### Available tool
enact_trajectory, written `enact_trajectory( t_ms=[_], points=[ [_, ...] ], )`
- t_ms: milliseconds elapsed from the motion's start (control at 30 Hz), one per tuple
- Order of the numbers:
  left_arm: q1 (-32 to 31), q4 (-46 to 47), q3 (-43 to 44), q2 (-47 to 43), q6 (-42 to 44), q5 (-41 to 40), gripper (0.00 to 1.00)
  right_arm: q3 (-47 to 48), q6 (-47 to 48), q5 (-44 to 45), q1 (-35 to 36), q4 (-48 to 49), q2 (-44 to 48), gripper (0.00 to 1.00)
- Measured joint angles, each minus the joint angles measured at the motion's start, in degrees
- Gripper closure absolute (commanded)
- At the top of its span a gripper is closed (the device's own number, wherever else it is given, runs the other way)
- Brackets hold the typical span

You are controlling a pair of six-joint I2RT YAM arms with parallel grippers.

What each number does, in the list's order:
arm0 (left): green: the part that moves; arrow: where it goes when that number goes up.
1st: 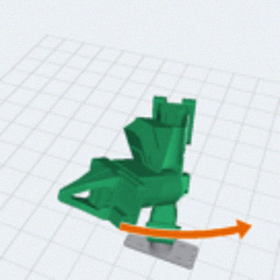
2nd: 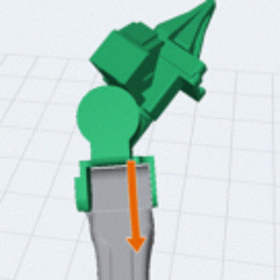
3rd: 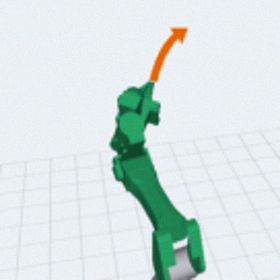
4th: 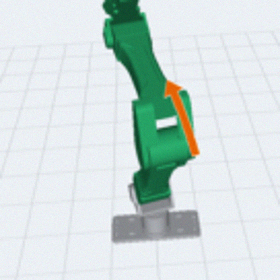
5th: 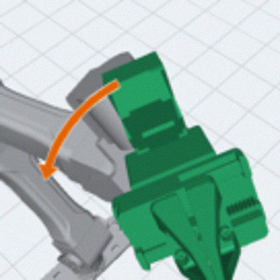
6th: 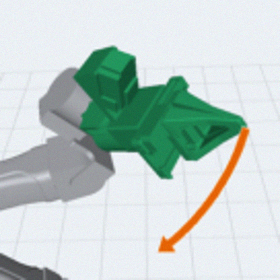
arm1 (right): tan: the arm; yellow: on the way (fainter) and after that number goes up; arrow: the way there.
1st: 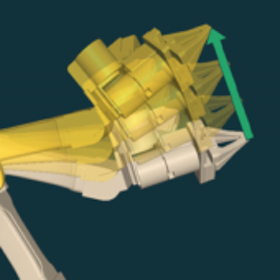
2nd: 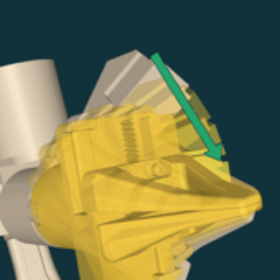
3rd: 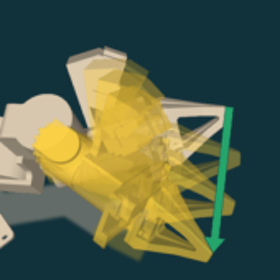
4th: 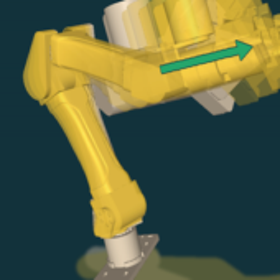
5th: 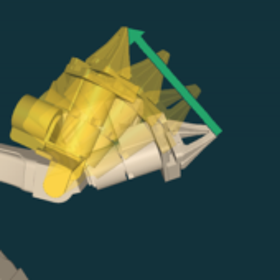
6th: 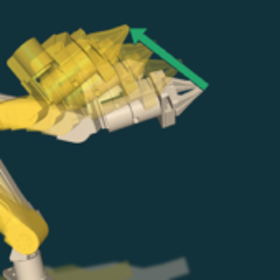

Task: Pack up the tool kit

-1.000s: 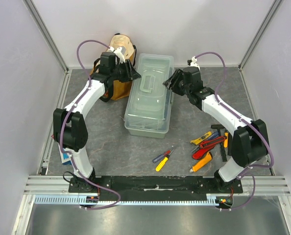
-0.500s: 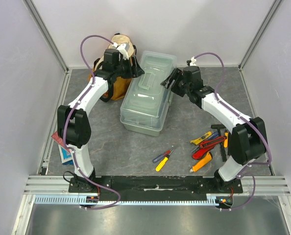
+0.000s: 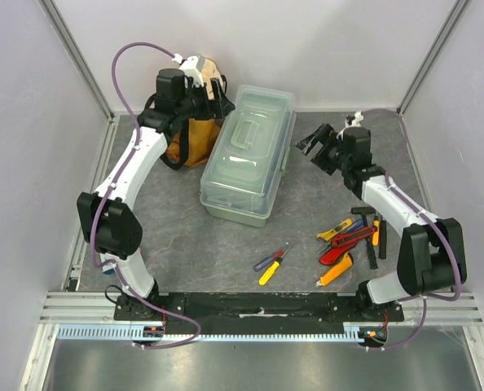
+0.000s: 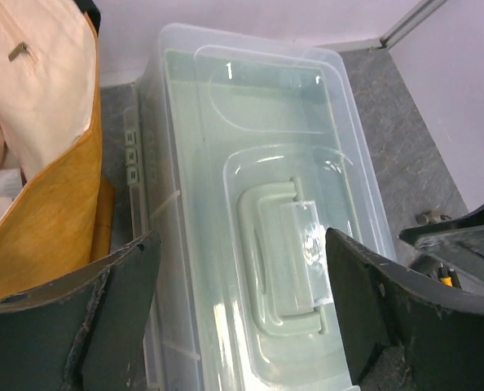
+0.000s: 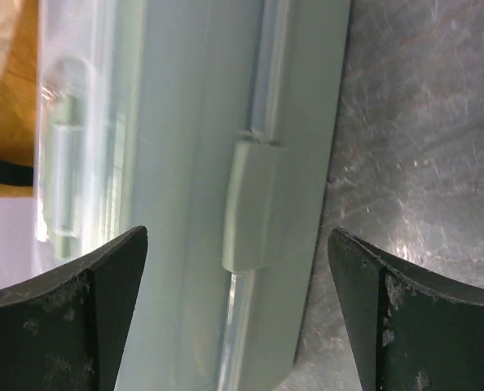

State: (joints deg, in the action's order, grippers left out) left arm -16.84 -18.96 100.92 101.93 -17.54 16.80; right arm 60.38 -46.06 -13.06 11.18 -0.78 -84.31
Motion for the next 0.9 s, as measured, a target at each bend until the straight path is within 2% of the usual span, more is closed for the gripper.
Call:
enact_trajectory(
  t_ms=[200,400,600,800,900],
  points=[
    [1.4,-5.8,-0.1,-0.2,-0.9,3.3,0.18,-11.9,-3.1,-3.5,0.2,11.4,-0.9,0.02],
    [1.6,-7.6,-4.8,-1.9,-1.0,5.2,0.11,-15.8,-9.0,-9.7,0.2,30.0,-7.1,0.02],
    [1.6,-8.4,-7.2,-2.3,-1.0,6.4,0.09,-19.9,-18.3,-15.1,-0.3,51.8,-16.1,0.02],
    [1.6,-8.7,-7.9,-2.3,-1.1,6.6,0.09,-20.3,-26.9,-18.3,-0.7,67.9,-24.2,0.02],
    [1.6,-8.8,-8.2,-2.3,-1.7,7.6,0.09,-19.8,-33.1,-19.6,-0.7,72.8,-29.5,0.02]
  ],
)
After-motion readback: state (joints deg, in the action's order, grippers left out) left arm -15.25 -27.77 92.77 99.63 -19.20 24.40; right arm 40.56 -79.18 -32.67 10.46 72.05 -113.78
